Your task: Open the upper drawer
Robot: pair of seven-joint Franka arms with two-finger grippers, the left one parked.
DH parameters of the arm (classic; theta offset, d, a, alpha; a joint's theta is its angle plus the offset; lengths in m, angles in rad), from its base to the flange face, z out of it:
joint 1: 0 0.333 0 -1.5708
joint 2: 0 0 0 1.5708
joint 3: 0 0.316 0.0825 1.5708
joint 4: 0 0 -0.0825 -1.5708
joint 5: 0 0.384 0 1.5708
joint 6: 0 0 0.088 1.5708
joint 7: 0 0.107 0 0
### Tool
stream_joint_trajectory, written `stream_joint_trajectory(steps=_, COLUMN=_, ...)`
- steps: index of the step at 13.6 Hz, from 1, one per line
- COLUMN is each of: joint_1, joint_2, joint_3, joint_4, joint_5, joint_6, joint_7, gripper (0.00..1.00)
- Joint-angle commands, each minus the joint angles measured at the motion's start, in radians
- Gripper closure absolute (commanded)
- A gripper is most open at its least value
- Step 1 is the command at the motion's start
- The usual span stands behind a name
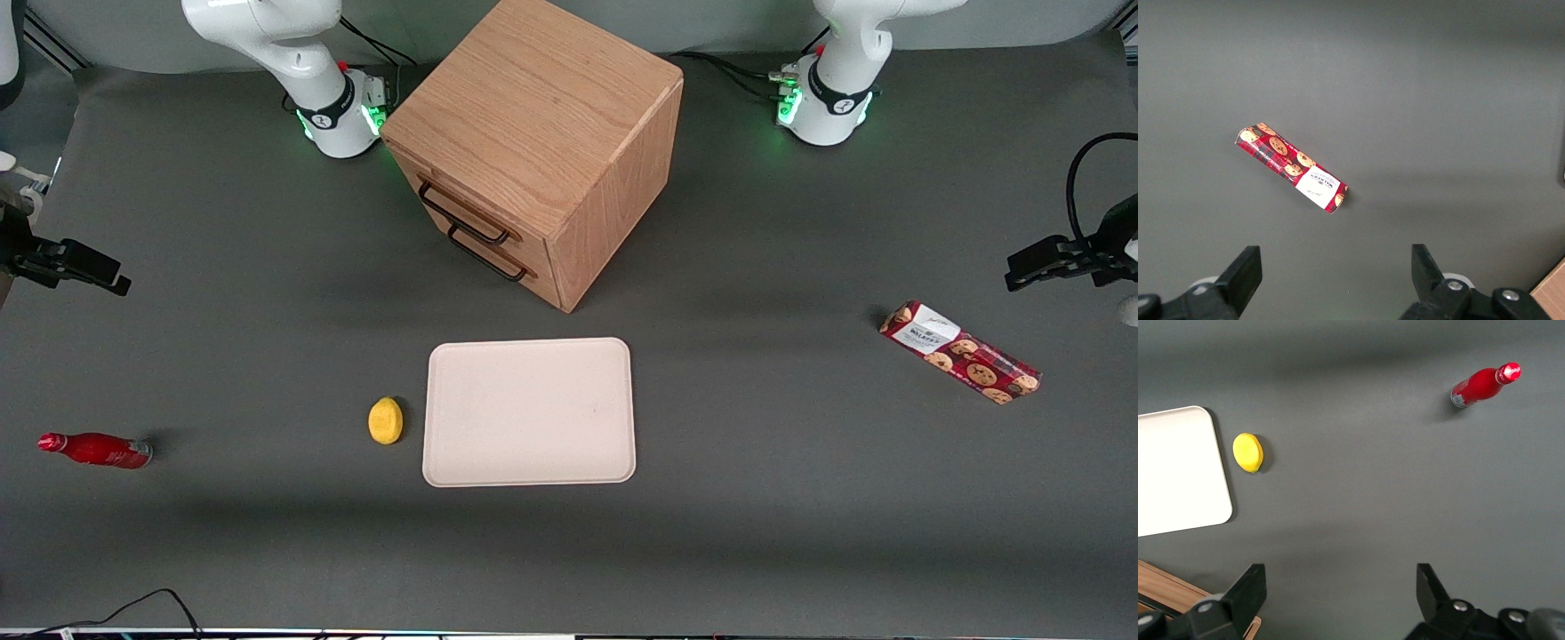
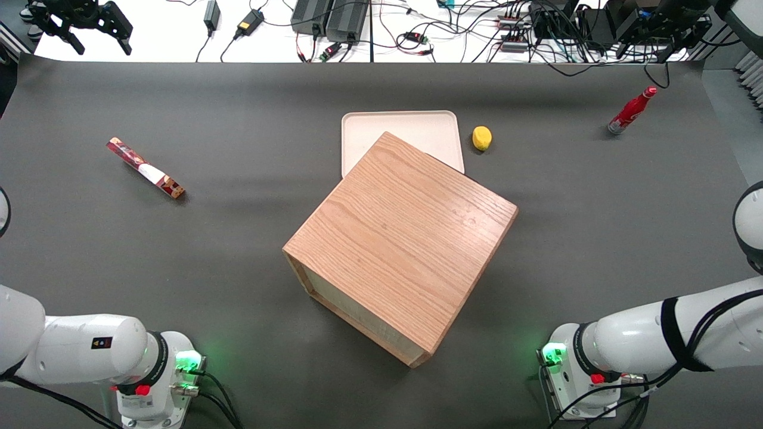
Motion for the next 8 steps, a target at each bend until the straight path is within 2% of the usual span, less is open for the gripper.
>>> stream_joint_trajectory(steps=1, joint_1=-0.006, joint_2=0.005, joint_3=0.003, joint_4=0.018, joint_5=0.005, joint_6=-0.013, joint_7=-0.018, gripper=0.0)
stream_joint_trajectory(steps=8, joint_1=-0.007, joint_2=0.01, joint_3=0.0, joint_4=0.028, joint_5=0.005, joint_6=-0.014, joint_7=-0.023, gripper=0.0)
